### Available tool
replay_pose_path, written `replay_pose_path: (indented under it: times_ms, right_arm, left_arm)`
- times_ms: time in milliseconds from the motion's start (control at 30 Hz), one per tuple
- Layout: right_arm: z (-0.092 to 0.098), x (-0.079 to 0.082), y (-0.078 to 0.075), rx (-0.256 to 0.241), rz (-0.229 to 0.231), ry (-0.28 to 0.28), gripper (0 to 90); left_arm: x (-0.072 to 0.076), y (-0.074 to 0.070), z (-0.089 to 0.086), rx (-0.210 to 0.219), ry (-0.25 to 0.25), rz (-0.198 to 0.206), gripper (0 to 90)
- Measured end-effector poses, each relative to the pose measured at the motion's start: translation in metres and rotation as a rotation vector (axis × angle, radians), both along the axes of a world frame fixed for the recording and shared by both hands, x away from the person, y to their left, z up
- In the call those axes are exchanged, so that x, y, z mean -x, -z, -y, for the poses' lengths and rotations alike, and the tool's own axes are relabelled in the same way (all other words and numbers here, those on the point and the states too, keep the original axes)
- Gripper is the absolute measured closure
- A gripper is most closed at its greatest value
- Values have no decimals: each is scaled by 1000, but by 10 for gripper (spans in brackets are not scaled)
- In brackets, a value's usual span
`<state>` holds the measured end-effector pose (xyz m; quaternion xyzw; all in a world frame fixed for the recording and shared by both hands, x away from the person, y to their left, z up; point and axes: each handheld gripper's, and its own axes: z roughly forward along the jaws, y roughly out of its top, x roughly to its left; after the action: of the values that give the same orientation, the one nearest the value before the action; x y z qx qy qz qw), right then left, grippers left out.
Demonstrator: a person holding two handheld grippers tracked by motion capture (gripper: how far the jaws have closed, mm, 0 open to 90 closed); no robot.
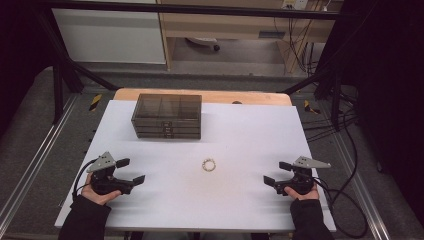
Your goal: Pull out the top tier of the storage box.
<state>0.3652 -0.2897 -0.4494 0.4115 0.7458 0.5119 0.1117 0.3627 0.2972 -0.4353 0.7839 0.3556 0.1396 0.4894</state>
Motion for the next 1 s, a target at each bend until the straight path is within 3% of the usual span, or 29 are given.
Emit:
replay_pose_path:
  times_ms: [500,1000]
  right_arm:
    - [-1,-1,1,16,-2,-6,8]
    - [0,-1,0,16,-2,-5,8]
  left_arm:
    - [0,-1,2,-15,8,2,56]
    - [-4,-4,6,-64,30,14,62]
